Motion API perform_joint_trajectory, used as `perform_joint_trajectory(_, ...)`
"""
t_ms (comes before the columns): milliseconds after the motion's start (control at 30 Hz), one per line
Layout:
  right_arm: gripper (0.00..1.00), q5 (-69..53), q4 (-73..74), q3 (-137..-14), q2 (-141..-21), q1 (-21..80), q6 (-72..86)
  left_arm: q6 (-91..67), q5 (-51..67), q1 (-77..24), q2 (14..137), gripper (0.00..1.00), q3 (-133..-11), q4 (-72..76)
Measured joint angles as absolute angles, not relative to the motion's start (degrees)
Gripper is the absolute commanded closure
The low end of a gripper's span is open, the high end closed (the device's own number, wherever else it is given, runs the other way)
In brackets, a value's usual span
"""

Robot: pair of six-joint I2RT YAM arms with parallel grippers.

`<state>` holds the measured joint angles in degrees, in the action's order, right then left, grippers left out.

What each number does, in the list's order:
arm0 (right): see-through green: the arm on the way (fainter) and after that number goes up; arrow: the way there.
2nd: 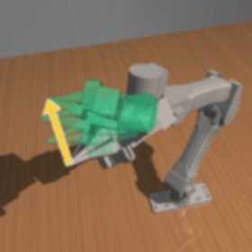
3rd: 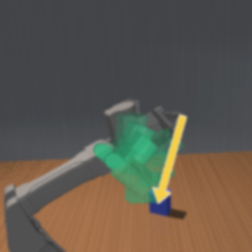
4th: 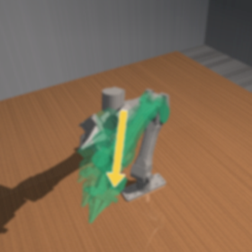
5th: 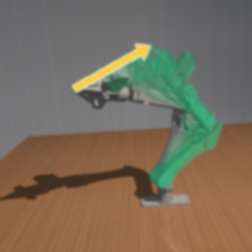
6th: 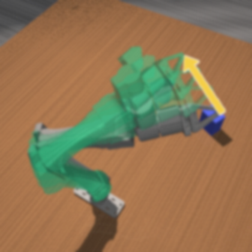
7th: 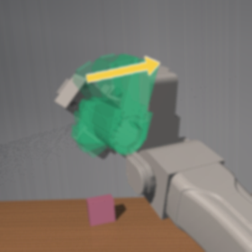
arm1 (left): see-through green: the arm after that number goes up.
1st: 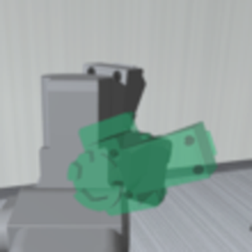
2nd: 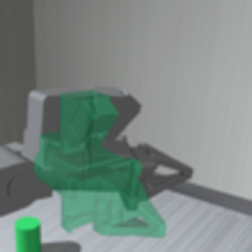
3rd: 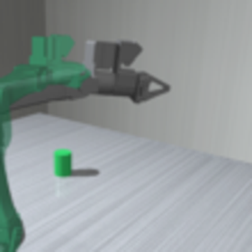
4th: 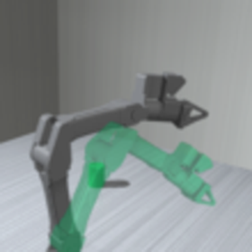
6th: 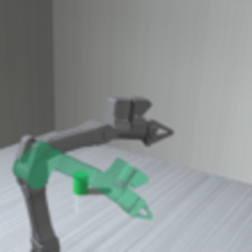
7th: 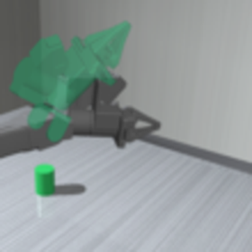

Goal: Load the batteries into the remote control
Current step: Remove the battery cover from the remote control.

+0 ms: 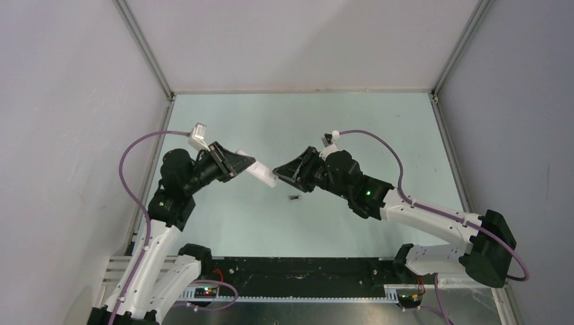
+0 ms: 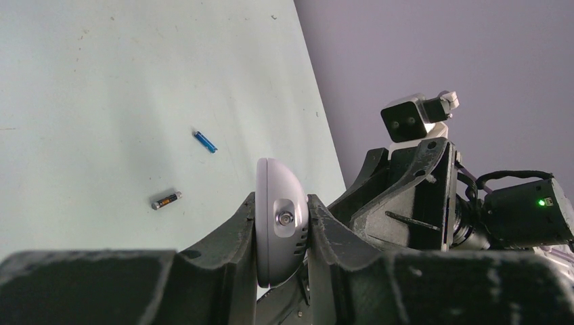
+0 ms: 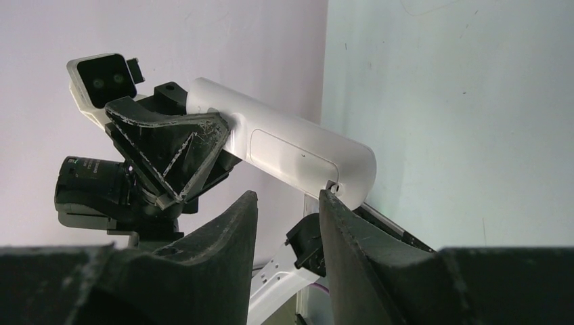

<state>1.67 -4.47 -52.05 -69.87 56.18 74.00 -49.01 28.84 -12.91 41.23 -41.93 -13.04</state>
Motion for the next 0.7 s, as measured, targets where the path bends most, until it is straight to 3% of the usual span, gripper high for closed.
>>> perform_joint_trajectory(700, 0.6, 1.0, -4.5, -52.1, -71.8, 56.2, 75.1, -49.0, 28.9, -12.9, 41.3, 1.0, -41.9, -13.0)
